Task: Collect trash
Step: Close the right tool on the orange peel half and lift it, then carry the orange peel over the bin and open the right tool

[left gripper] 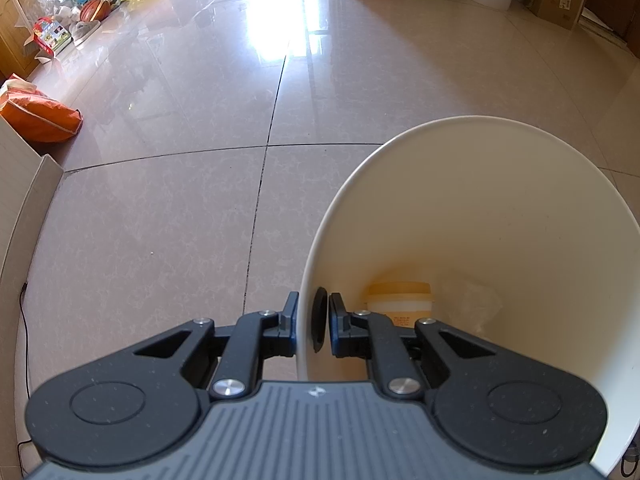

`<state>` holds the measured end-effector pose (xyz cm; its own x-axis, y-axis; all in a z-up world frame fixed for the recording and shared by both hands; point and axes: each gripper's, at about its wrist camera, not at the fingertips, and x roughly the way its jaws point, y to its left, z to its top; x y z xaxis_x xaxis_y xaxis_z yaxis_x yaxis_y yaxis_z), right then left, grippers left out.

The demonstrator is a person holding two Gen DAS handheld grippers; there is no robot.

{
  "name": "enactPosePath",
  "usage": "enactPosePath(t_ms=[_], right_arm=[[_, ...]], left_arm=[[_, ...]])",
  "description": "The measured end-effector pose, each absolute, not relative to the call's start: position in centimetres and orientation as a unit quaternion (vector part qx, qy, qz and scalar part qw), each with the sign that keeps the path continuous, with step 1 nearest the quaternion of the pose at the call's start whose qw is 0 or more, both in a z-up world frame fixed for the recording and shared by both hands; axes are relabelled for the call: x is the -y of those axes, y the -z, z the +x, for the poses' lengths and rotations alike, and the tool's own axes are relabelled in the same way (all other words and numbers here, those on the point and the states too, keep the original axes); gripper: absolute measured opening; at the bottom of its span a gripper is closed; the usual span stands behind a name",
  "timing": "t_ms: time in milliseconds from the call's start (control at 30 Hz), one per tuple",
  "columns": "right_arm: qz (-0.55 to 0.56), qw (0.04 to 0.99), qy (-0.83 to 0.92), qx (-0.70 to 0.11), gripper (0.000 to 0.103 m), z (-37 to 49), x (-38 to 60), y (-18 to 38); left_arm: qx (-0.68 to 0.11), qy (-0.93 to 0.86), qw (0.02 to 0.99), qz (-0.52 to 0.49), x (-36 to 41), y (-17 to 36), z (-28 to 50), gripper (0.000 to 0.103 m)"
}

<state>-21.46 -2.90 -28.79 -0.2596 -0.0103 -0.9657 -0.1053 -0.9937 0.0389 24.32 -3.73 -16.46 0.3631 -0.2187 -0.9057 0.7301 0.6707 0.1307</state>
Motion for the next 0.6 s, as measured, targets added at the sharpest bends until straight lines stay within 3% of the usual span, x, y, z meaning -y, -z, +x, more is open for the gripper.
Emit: enactPosePath(t_ms=[300,600], right_arm=[[-0.605,0.026,-0.793,-0.065,0.075,-20.3,2.5,25.0],[-0.594,-0.001,-0.803,-0.049,0.075,-18.7,1.9,16.1]], left_arm=[[-0.476,0.306,0.78,0.268,3.7,16.3,24.3,0.011],[-0.475,0.308,0.779,0.269,3.7,16.3,24.3,0.011]])
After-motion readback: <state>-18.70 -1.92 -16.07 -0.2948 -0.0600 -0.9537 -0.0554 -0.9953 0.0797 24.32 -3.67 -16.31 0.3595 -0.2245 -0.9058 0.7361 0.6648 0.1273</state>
